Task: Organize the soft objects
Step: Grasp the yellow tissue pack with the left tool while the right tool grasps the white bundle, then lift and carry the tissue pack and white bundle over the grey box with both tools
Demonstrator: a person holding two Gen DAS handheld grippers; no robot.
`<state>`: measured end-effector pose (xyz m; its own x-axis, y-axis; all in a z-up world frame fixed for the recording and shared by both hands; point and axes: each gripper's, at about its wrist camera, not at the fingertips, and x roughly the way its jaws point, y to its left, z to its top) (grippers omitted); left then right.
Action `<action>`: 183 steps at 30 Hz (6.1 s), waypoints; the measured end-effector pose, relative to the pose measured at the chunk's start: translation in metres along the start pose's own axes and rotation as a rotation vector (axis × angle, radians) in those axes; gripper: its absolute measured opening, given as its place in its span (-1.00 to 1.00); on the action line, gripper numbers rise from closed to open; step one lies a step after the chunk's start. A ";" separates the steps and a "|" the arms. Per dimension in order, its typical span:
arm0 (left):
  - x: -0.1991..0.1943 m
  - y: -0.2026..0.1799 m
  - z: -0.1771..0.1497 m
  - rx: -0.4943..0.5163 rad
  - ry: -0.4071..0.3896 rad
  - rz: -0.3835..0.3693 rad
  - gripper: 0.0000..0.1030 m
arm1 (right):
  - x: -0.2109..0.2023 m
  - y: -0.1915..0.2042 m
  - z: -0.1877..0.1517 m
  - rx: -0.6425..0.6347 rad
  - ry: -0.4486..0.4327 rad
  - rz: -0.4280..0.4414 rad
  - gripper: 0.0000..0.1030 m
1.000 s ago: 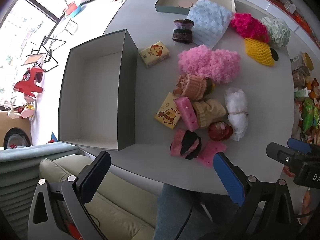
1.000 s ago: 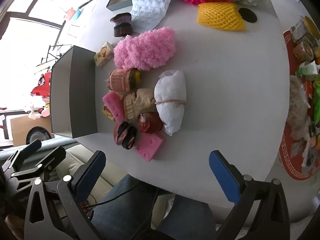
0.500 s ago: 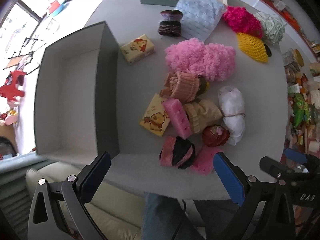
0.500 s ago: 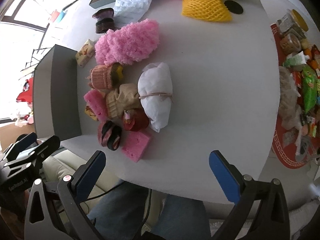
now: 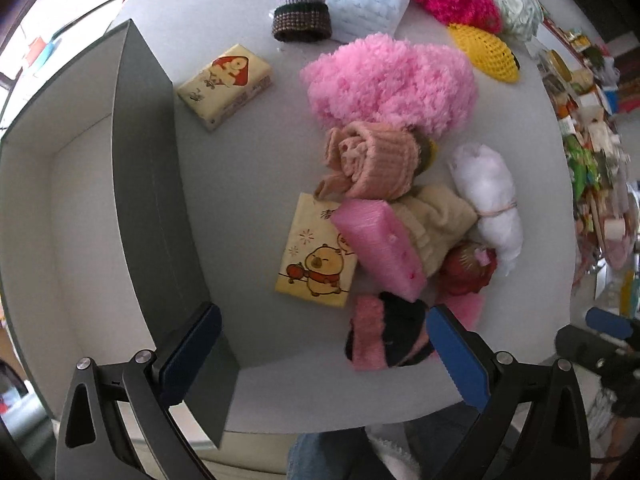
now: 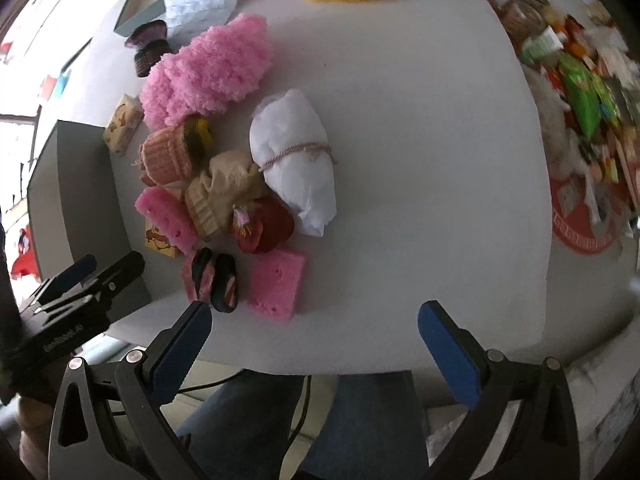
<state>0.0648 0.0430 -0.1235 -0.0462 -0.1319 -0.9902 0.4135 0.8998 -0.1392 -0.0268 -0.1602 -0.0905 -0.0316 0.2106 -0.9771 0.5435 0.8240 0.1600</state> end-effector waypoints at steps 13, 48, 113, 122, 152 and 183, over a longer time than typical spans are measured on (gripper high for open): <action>0.001 0.014 0.003 0.041 0.010 -0.035 1.00 | -0.007 0.032 -0.001 -0.012 -0.010 -0.051 1.00; 0.025 0.057 0.001 0.088 0.027 0.124 1.00 | 0.007 0.053 0.003 -0.052 0.019 -0.057 1.00; 0.088 -0.034 0.131 0.118 0.068 0.163 0.31 | 0.100 0.003 0.093 -0.057 0.034 -0.067 -0.06; 0.045 -0.041 0.094 0.138 0.020 0.119 0.19 | 0.071 -0.024 0.026 0.038 0.007 0.028 -0.05; 0.060 -0.036 0.086 0.215 0.025 0.116 0.08 | 0.015 -0.018 -0.027 0.040 -0.048 0.044 -0.01; -0.114 0.117 0.027 -0.295 -0.387 0.039 0.08 | -0.027 0.222 0.007 -0.565 -0.101 -0.012 -0.01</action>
<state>0.1433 0.1520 -0.0265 0.3287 -0.1903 -0.9251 0.1298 0.9793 -0.1553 0.1009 0.0134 -0.0293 0.0606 0.1705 -0.9835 0.0104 0.9851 0.1714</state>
